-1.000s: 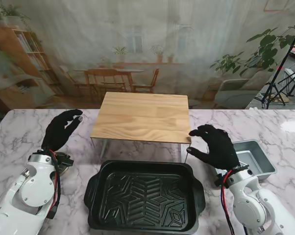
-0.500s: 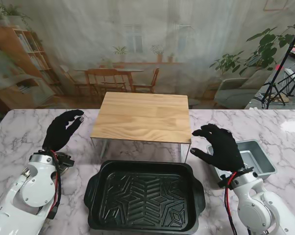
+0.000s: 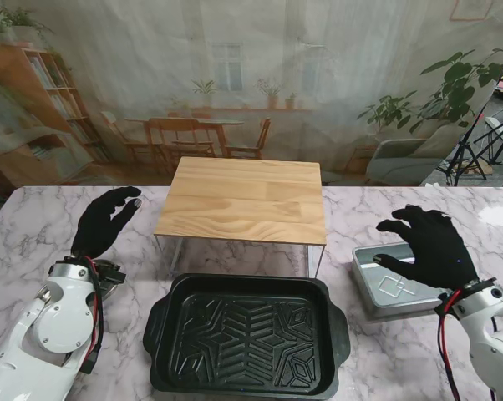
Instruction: Stack the baking trays onto the shelf
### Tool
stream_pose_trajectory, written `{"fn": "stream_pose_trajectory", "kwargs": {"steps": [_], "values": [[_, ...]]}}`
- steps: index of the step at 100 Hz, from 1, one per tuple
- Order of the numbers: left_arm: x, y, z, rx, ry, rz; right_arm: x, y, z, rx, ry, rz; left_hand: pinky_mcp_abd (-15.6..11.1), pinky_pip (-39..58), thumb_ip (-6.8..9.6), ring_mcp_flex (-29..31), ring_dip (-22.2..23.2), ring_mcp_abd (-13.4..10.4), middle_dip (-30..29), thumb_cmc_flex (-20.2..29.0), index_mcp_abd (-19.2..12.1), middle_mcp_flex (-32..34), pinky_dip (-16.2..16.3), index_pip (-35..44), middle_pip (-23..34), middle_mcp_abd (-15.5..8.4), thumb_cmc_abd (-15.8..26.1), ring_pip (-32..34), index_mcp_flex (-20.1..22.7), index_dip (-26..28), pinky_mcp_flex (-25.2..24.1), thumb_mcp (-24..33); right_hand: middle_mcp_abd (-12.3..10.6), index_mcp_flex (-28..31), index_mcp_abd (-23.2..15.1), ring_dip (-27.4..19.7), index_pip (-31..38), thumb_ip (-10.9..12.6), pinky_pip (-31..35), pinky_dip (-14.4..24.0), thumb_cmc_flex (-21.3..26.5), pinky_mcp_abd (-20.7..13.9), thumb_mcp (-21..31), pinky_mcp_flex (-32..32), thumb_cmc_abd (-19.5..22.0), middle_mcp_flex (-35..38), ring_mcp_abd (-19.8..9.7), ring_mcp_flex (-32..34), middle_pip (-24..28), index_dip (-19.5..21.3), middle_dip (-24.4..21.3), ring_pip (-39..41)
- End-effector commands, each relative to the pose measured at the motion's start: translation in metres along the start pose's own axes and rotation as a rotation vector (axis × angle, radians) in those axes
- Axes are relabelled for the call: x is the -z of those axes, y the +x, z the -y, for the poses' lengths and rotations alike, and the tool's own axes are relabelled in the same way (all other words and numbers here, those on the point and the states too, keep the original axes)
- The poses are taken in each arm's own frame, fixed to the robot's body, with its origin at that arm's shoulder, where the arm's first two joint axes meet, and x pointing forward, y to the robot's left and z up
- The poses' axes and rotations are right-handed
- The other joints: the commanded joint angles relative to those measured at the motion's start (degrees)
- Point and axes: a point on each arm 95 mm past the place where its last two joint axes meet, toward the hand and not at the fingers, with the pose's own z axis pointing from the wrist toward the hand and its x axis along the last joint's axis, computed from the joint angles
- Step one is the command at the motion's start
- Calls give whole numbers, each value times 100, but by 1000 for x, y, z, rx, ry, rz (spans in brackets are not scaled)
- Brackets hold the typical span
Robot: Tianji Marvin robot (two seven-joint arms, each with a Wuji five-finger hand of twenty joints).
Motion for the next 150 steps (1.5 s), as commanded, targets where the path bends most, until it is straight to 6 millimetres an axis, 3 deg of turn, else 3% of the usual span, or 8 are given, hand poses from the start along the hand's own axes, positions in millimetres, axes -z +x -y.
{"fn": "stream_pose_trajectory", "kwargs": {"steps": [1, 15, 25, 46, 64, 81, 97, 150], "values": [[0, 0, -1, 1, -8, 0, 8, -9, 0, 34, 42, 0, -132, 130, 8, 51, 43, -4, 41, 184, 22, 109, 103, 28, 48, -36, 34, 136, 172, 35, -19, -13, -96, -269, -178, 60, 47, 88, -58, 38, -308, 19, 280, 0, -253, -115, -134, 31, -135, -52, -26, -46], [0, -1, -1, 0, -7, -1, 19, -26, 2, 130, 112, -17, -126, 126, 8, 49, 43, 2, 41, 181, 27, 106, 102, 28, 48, -37, 39, 136, 171, 35, -23, -14, -57, -505, -327, 40, 77, 46, -90, 45, -406, 86, 1350, 98, -1472, -453, -131, 42, -137, -70, -105, -72], [0, -1, -2, -1, -10, 0, 26, -37, 10, 197, 158, -34, -129, 128, 10, 50, 43, 0, 43, 187, 27, 109, 103, 29, 51, -32, 34, 137, 169, 36, -20, -10, -48, -735, -442, 31, 14, 53, -101, 39, 122, 102, 1635, 143, -2147, -544, -112, 93, -129, -125, -135, -70], [0, -2, -3, -4, -16, 1, 34, -49, 32, 240, 251, -10, -130, 129, 8, 53, 43, -3, 44, 184, 22, 108, 103, 31, 54, -42, 34, 137, 170, 35, -20, -12, 37, -819, -16, 402, 285, 299, 230, -80, 504, -349, 2854, 519, -3013, -691, -355, 647, 385, -259, 370, 461], [-1, -3, -4, -8, -19, -1, 35, -51, 51, 264, 334, 17, -134, 131, 9, 53, 42, 1, 42, 185, 23, 108, 103, 33, 52, -38, 31, 136, 174, 35, -18, -12, -9, -747, 3, 558, 424, 169, 520, -225, 348, -203, 2658, 442, -3072, -622, -418, 683, 529, -84, 620, 675], [-1, -3, -4, -8, -16, -2, 36, -48, 68, 302, 411, 27, -120, 130, 8, 48, 41, 1, 40, 184, 25, 107, 102, 31, 49, -36, 36, 133, 170, 33, -21, -12, -482, -874, -1073, 526, 366, 515, 399, -563, 234, 837, 1362, 365, -2665, -415, -223, 687, 165, 35, 632, 450], [-1, -3, -4, -8, -14, -3, 33, -45, 81, 295, 449, 30, -146, 134, 8, 53, 43, 1, 41, 189, 25, 106, 103, 34, 49, -39, 33, 138, 173, 35, -10, -11, -704, -892, -1601, 516, 423, 749, 332, -608, 119, 894, 1453, 427, -2783, -244, -230, 746, 73, 84, 615, 367], [-2, -3, -4, -9, -15, -4, 28, -41, 109, 256, 521, 68, -152, 140, 8, 54, 38, 8, 40, 188, 29, 104, 100, 35, 51, -35, 30, 140, 171, 35, -5, -11, -740, -841, -1817, 676, 574, 989, 889, -510, 379, 1264, 1541, 852, -2880, -180, -352, 921, 107, 114, 645, 622]]}}
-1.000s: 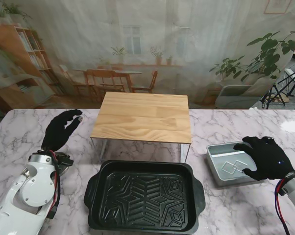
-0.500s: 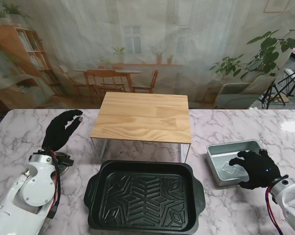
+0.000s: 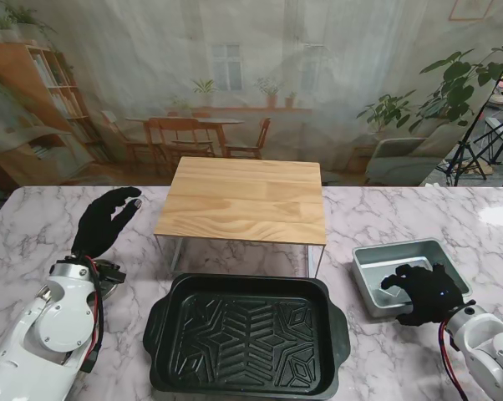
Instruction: Stack the baking trays onto the shelf
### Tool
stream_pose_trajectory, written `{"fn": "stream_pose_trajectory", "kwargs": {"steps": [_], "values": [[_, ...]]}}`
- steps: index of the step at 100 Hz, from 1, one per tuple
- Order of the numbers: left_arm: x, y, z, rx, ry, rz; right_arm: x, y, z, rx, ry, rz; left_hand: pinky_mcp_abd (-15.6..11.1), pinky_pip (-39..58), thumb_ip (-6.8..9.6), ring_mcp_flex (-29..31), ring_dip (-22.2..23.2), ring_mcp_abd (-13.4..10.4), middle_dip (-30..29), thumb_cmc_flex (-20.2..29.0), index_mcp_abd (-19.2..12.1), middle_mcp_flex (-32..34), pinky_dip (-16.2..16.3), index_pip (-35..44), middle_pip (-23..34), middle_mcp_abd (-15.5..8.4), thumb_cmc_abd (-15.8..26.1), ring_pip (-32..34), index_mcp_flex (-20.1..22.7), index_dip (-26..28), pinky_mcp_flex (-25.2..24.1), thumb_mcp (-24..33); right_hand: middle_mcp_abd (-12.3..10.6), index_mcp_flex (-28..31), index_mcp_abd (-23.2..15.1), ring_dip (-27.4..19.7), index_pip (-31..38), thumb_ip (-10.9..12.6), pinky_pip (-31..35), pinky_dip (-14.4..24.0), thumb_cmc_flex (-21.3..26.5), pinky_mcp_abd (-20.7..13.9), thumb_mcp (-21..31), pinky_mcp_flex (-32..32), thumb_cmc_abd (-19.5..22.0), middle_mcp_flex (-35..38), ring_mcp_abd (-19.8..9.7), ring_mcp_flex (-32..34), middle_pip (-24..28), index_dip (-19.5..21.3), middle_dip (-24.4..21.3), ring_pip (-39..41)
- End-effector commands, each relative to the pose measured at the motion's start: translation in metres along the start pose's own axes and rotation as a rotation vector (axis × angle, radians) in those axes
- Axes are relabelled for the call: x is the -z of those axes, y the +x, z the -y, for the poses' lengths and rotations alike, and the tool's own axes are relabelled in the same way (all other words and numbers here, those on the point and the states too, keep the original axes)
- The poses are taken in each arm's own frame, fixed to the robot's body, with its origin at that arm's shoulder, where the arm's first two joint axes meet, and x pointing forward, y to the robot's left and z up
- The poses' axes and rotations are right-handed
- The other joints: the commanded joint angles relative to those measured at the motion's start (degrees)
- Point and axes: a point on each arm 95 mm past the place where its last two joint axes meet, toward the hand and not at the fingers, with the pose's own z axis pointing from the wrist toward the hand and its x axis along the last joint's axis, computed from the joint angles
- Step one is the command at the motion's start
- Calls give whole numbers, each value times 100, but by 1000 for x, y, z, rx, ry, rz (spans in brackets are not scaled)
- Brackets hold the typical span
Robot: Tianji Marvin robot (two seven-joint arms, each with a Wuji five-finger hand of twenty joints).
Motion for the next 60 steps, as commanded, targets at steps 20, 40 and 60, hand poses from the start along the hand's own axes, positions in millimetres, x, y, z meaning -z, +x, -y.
{"fn": "stream_pose_trajectory", "kwargs": {"steps": [20, 40, 60], "values": [[0, 0, -3, 0, -16, 0, -3, 1, 15, 5, 70, 30, -147, 139, 8, 48, 37, 9, 39, 189, 30, 103, 98, 34, 51, -37, 30, 138, 172, 34, -27, -10, -246, -134, -599, 240, 236, 652, 425, 201, 479, 155, 824, 248, -269, 121, -259, 332, -73, 117, 20, 448], [0, 0, -3, -1, -17, -1, -7, 1, 19, -20, 78, 31, -146, 143, 8, 53, 38, 10, 38, 190, 26, 103, 99, 39, 50, -37, 29, 141, 174, 37, -24, -10, -369, -52, -892, 292, 540, -129, 778, 304, 701, -94, 2186, 855, -433, 455, -437, 668, 178, 150, 64, 691], [0, 0, -3, -8, -17, -1, -10, 3, 20, -44, 101, 25, -157, 159, 20, 74, 41, -9, 42, 233, 8, 113, 101, 65, 61, -51, -11, 153, 166, 59, 2, 12, -516, 467, -1078, 343, 933, -374, 1215, 403, 1112, -521, 2408, 1566, -245, 1031, -567, 1291, 376, 262, 64, 992]]}}
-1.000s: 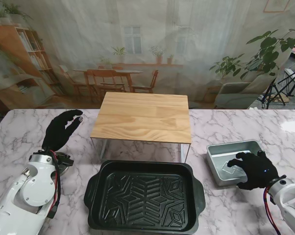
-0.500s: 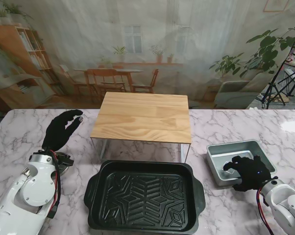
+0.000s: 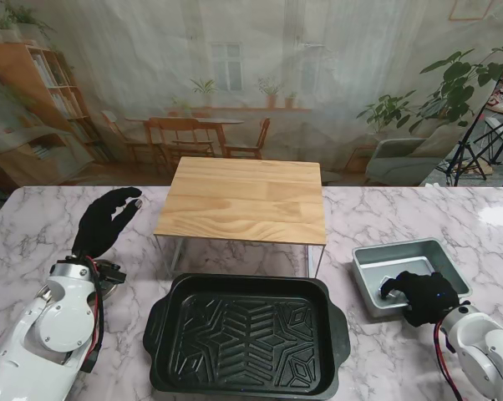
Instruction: Stack the baking trays onto the shelf
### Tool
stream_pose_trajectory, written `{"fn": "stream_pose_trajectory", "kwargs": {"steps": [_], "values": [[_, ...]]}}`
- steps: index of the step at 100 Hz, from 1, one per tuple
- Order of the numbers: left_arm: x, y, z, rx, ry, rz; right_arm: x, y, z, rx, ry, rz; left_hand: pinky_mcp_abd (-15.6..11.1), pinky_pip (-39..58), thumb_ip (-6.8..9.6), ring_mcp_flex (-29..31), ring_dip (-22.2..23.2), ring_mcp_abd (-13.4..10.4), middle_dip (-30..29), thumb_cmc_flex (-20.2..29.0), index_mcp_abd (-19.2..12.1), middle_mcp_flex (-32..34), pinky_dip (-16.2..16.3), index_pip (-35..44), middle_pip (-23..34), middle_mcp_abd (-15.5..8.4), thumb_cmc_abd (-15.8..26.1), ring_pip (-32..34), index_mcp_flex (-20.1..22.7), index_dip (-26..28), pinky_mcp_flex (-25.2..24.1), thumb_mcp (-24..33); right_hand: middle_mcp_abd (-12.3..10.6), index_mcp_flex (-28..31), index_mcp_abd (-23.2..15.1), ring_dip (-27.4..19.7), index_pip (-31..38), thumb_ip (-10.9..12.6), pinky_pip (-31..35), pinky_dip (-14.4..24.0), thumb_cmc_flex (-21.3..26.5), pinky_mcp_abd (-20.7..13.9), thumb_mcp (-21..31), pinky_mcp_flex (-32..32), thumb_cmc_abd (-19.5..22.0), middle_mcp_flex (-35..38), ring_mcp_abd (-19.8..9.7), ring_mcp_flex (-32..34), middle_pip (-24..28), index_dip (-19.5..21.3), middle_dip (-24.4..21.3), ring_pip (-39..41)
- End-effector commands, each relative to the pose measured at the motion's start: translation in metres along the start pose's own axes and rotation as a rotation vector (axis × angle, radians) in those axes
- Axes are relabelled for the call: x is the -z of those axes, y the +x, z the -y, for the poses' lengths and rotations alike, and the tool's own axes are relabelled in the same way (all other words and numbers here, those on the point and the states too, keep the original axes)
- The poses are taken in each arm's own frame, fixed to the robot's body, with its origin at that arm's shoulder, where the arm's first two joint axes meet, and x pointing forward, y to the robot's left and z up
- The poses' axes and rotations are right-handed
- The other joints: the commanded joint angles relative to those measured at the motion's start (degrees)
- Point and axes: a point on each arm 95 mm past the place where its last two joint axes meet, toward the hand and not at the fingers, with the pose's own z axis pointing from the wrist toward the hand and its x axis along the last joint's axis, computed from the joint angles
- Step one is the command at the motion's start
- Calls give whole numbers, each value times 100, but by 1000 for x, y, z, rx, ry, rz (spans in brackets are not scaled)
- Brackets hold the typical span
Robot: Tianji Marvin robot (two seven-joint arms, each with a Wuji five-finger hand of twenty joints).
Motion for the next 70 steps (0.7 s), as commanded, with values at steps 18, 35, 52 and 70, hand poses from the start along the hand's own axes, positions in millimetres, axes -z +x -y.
{"fn": "stream_pose_trajectory", "kwargs": {"steps": [18, 35, 52, 70], "values": [[0, 0, -3, -4, -19, -1, -3, 3, 9, -28, 52, -6, -152, 161, 15, 70, 36, -13, 39, 235, 0, 105, 97, 73, 62, -54, -36, 149, 154, 59, -6, 10, -208, 1316, -544, 113, 539, -281, 442, 141, 1032, -292, 273, 515, 447, 592, -151, 652, 217, 214, 69, 641], [-1, 0, -4, -3, -21, -3, -5, 5, 11, -54, 43, -7, -174, 163, 11, 73, 34, -16, 36, 231, -1, 101, 92, 79, 60, -62, -37, 148, 154, 53, -2, 11, -190, 1957, -485, 160, 641, -597, 733, 161, 1461, -433, 279, 929, 919, 1134, -129, 1139, 253, 231, 50, 754], [-1, 0, -5, -3, -22, -4, -6, 7, 9, -70, 19, -21, -195, 171, 10, 71, 35, -8, 34, 233, -4, 92, 91, 85, 59, -57, -38, 150, 155, 50, 9, 13, -48, 2761, -214, 328, 648, -1299, 1049, 154, 1722, -718, 44, 1250, 1012, 2050, -32, 1839, 36, 119, 217, 977], [-1, 1, -5, -2, -22, -5, -6, 9, 6, -74, -9, -38, -253, 186, 9, 71, 36, -6, 34, 236, -6, 91, 89, 91, 60, -59, -47, 155, 153, 48, 33, 16, 64, 3567, 93, 497, 672, -1374, 1205, 160, 1914, -771, 253, 1423, 1042, 2794, 67, 2490, -28, 23, 404, 1227]]}}
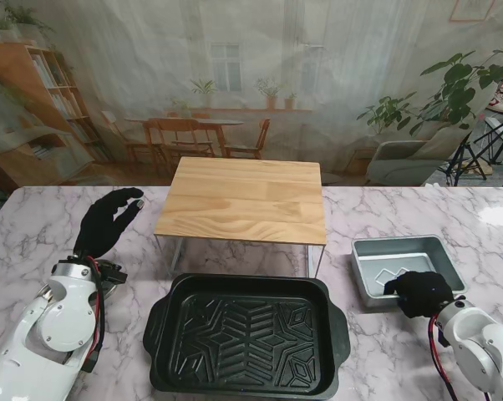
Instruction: Stack the baking trays onto the shelf
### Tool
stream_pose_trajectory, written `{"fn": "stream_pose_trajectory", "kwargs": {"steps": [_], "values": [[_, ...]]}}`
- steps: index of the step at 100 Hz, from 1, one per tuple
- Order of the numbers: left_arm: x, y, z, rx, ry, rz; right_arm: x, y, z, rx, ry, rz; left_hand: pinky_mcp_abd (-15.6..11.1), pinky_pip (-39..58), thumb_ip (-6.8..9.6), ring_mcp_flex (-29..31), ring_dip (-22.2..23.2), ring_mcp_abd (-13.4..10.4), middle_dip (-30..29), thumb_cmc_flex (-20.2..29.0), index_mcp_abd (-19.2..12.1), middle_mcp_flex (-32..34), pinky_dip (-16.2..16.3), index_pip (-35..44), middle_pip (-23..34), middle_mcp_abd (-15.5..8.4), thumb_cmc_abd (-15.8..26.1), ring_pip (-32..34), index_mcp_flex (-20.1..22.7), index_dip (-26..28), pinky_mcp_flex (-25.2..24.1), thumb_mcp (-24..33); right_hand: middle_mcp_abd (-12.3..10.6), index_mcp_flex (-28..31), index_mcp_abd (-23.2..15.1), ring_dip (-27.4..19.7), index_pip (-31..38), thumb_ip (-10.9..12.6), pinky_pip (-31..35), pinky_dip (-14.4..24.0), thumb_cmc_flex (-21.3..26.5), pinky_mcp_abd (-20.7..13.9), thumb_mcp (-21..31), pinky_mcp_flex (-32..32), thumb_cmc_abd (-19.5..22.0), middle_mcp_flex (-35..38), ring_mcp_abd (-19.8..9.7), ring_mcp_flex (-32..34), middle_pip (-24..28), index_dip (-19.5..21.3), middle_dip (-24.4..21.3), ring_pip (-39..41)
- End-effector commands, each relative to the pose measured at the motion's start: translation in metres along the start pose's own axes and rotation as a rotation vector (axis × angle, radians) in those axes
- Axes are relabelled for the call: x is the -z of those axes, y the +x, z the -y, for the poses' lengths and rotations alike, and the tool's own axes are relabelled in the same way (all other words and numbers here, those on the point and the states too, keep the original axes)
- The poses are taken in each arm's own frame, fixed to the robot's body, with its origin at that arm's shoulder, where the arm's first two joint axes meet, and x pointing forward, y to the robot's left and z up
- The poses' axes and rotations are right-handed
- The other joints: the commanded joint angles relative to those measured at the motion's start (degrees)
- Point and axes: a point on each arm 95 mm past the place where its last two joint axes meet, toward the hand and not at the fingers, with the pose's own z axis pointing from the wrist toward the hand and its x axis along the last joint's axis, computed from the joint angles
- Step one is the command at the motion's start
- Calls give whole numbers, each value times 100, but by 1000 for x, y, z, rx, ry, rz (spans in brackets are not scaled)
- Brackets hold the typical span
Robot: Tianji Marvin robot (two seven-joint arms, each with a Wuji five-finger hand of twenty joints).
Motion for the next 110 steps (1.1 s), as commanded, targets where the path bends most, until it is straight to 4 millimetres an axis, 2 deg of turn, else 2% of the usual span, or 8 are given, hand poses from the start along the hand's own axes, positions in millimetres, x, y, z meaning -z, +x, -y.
{"fn": "stream_pose_trajectory", "kwargs": {"steps": [1, 12, 28, 46, 71, 86, 110], "values": [[0, 0, -3, 2, -15, -2, 3, 4, 13, -9, 28, -9, -200, 179, 9, 74, 36, -5, 34, 232, -3, 93, 89, 67, 62, -56, -46, 157, 156, 48, 22, 16, 102, 905, -64, 137, 153, 198, 195, 61, 581, -62, 585, 122, 543, 245, -2, 385, -97, -102, 114, 546], [0, 1, -3, 2, -14, -5, 2, 4, 13, -20, 15, -13, -257, 188, 7, 74, 37, 0, 35, 239, -12, 89, 82, 74, 66, -60, -55, 166, 151, 49, 49, 19, 208, 1241, 96, 279, 167, 172, 280, 43, 624, -103, 789, 310, 516, 572, 79, 730, -75, -122, 152, 802], [0, 1, -3, 2, -13, -9, 1, 6, 13, -43, 10, -14, -319, 185, 2, 74, 37, 2, 35, 235, -11, 79, 67, 78, 69, -60, -63, 175, 143, 46, 52, 17, 395, 1507, 276, 427, 251, 159, 348, -20, 667, 12, 962, 584, 466, 802, 171, 1105, 34, -76, 250, 1081], [0, 0, -3, 0, -13, -15, 2, 7, 12, -83, -9, -16, -337, 174, -3, 86, 37, -6, 36, 231, -28, 80, 49, 97, 78, -73, -86, 186, 141, 50, 48, 17, 633, 1767, 472, 629, 313, 110, 351, -311, 708, 415, 1175, 900, 397, 903, 335, 1350, 279, 34, 438, 1525], [-1, 0, -4, -1, -12, -20, 2, 8, 12, -103, -15, -18, -356, 142, -9, 89, 35, -17, 33, 227, -46, 75, 18, 120, 81, -88, -101, 190, 133, 46, 36, 20, 799, 2013, 599, 747, 367, 69, 474, -722, 774, 906, 1331, 1256, 347, 894, 531, 1353, 564, 158, 657, 2357], [-1, 0, -3, -1, -9, -23, 1, 10, 12, -102, -31, -26, -360, 132, -11, 100, 34, -29, 34, 223, -57, 83, 7, 135, 87, -88, -99, 191, 137, 44, 32, 22, 854, 2220, 666, 806, 464, 25, 731, -822, 813, 928, 1464, 1493, 233, 898, 457, 1364, 797, 242, 812, 2840], [-1, 1, -3, -2, -6, -27, 7, 13, 2, -77, -107, -53, -371, 124, -13, 111, 35, -28, 35, 229, -75, 77, -6, 166, 94, -99, -110, 196, 145, 42, 33, 28, 930, 2629, 785, 930, 699, -41, 1018, -776, 877, 899, 1668, 1781, 94, 914, 246, 1391, 1129, 404, 987, 3540]]}}
